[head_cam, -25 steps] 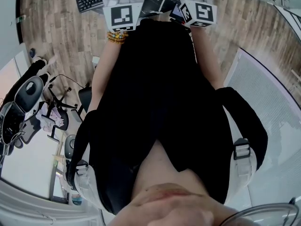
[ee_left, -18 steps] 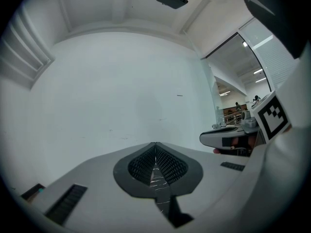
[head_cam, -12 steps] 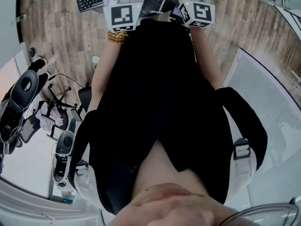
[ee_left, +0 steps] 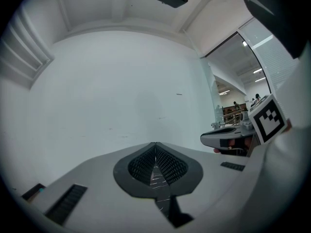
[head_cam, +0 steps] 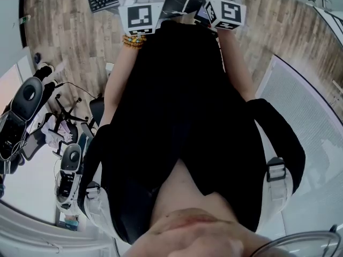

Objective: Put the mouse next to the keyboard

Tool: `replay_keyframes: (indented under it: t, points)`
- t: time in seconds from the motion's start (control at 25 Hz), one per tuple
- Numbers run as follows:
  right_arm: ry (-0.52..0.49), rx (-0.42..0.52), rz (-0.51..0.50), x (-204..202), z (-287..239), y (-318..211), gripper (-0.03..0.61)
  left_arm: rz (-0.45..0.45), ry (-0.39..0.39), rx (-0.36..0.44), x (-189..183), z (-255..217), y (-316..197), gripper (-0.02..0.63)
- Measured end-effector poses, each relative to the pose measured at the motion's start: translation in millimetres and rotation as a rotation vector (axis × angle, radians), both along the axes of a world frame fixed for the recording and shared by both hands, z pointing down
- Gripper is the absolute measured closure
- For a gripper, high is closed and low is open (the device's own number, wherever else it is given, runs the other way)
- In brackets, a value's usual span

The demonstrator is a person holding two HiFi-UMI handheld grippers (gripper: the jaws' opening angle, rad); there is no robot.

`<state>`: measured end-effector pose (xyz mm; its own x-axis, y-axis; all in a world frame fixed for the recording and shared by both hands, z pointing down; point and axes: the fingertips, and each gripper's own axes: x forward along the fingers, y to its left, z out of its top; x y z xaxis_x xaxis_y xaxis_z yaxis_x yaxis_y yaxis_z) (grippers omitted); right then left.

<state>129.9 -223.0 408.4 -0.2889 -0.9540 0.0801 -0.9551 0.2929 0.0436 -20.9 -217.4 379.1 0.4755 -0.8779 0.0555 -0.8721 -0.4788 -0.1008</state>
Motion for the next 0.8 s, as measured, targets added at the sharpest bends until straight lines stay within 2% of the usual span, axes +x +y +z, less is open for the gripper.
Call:
replay_keyframes:
  t: [0.8]
  points:
    - [-0.029, -0.064, 0.023, 14.8, 17.2, 3.2, 0.545, 0.01, 0.0, -0.023, 3.5, 6.2, 5.1, 0.6]
